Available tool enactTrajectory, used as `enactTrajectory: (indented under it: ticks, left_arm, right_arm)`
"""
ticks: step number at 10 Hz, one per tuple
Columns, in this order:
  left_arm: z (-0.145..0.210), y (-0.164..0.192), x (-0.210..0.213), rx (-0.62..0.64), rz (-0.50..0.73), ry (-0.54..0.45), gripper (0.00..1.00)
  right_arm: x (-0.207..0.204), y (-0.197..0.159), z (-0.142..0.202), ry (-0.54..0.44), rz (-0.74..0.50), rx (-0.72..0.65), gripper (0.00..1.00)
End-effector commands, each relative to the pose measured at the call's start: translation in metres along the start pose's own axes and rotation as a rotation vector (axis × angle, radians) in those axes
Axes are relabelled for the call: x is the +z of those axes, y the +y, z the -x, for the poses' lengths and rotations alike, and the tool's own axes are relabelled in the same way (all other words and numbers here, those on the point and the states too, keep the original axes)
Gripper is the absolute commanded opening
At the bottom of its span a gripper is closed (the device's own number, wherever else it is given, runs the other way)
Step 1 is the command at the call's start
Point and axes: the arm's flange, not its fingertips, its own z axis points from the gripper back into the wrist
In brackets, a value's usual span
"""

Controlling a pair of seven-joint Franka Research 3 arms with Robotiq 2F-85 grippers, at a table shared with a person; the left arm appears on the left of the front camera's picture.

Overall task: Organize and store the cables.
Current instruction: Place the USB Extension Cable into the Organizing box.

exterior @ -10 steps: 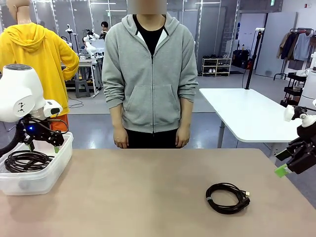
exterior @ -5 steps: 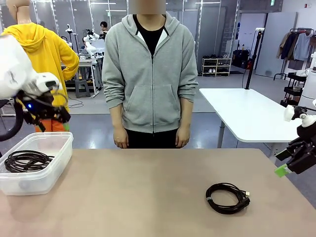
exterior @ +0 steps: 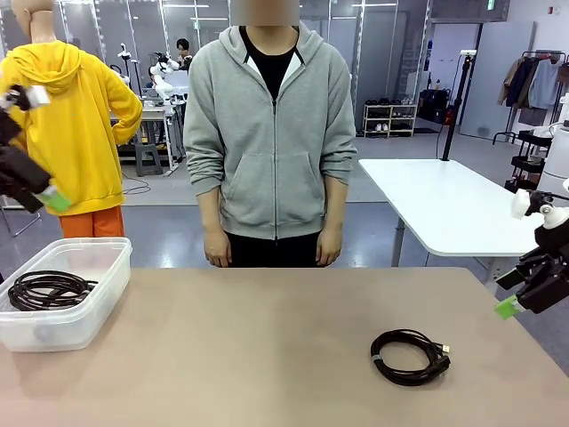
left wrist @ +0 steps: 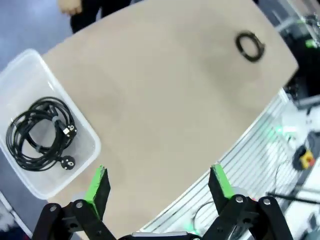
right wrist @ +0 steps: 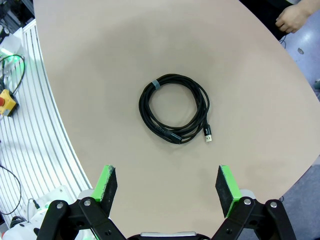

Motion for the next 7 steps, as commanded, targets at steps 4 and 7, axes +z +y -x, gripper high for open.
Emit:
enactTrajectory:
  ticks: [4,7]
  left_arm:
    - [0.036,-0.01,0.03,-0.104,-0.014,-0.06,1.0]
    - [0.036,-0.01,0.03,-0.104,-0.014,-0.06,1.0]
  right_arm:
    - [0.0,-0.001,-0.003,-0.003,0.008,-0.02,1.0]
    - [-0.021,0.016,-0.027,0.101,0.015,-0.171,1.0]
